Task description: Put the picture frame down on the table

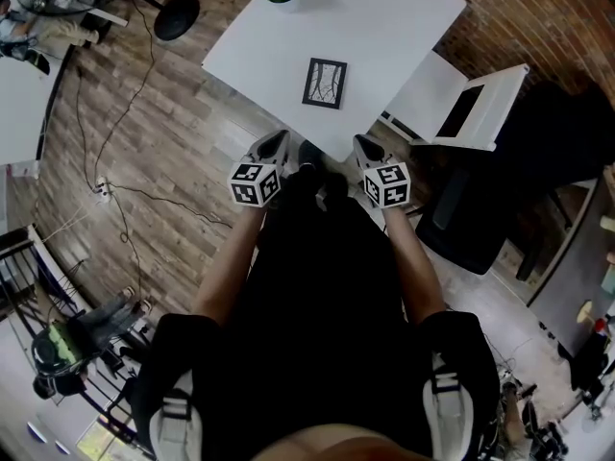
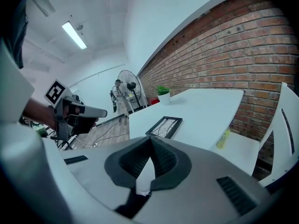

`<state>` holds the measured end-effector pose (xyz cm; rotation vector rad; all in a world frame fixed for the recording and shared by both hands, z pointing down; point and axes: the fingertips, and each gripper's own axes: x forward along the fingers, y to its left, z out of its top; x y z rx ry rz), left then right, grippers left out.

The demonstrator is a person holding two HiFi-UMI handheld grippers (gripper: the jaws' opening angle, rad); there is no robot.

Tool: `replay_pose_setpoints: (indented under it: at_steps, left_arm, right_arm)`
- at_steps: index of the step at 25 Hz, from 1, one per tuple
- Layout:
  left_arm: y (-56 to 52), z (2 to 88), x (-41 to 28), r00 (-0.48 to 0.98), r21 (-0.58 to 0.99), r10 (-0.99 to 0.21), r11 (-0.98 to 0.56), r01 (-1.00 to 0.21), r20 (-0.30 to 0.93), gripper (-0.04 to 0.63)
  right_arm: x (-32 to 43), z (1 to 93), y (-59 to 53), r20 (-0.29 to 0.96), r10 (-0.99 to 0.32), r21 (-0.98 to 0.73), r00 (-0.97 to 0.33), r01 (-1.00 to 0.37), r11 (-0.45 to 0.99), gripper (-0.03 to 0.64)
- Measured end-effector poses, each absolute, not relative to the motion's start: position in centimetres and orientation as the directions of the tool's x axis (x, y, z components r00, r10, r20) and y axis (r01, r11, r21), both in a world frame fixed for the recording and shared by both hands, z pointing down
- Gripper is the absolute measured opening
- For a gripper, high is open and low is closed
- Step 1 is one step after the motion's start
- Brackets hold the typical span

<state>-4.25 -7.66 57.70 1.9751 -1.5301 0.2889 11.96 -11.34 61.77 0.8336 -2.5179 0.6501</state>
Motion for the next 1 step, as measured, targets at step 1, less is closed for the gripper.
replay_pose_setpoints:
  at_steps: [1]
  left_arm:
    - [-7.79, 57.80, -4.40, 0.306, 0.334, -0.797, -0.139, -0.932, 0.521, 0.026]
  right_arm:
    - [11.88, 61.79, -11.47, 0.508, -0.444, -0.298, -0.738, -0.635, 0.713, -0.005]
